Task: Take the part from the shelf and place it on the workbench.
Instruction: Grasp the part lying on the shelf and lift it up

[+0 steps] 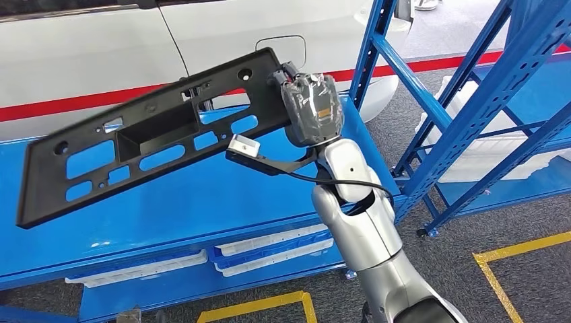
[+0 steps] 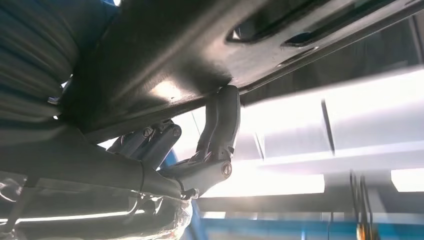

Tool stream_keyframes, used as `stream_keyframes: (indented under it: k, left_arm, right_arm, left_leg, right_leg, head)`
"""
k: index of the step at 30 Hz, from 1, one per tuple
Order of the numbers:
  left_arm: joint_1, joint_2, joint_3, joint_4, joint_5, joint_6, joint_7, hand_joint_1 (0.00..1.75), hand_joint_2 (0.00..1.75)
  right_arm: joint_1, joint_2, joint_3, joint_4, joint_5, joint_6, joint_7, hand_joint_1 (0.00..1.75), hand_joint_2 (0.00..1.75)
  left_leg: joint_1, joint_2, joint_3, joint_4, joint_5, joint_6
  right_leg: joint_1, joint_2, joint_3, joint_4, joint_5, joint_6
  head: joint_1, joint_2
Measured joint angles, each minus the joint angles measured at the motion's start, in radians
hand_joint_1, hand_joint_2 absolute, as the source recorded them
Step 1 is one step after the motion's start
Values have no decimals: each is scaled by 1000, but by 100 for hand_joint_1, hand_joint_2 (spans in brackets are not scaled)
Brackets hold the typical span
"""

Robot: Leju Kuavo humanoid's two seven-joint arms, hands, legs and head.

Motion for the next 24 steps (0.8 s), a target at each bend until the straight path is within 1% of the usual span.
stream_keyframes:
  k: [2,5,10,14,18,24]
  left_arm:
    - [0,1,-3,2,-1,0,0,0,0]
    - [0,2,-15,5,-15,0,0,0,0]
    - [-1,2,-34,10,-29,0,0,0,0]
    - [-1,2,-43,11,-33,0,0,0,0]
    - [-1,2,-44,13,-33,0,0,0,175]
    - [-1,2,-43,18,-19,8,2,0,175]
  right_arm:
    - [-10,-13,0,-42,-6,2,3,175,175]
    - [-18,-35,0,-88,-17,-1,7,175,175]
    - [-47,-92,-9,-159,-55,-1,12,175,175]
    - [-51,-115,-11,-185,-59,0,12,175,175]
    - [-51,-127,-10,-197,-61,0,12,175,175]
    - [-56,-153,-8,-202,-125,-3,2,175,175]
  left_leg:
    - [0,0,0,0,0,0]
    - [0,0,0,0,0,0]
    - [0,0,0,0,0,0]
    - [0,0,0,0,0,0]
    - [0,0,0,0,0,0]
    - [0,0,0,0,0,0]
  right_leg:
    - [0,0,0,0,0,0]
    - [0,0,0,0,0,0]
    - [0,0,0,0,0,0]
    - [0,0,0,0,0,0]
    - [0,0,0,0,0,0]
    - [0,0,0,0,0,0]
  head:
    - [0,0]
    - [0,0]
    - [0,0]
    - [0,0]
    - [0,0]
    - [0,0]
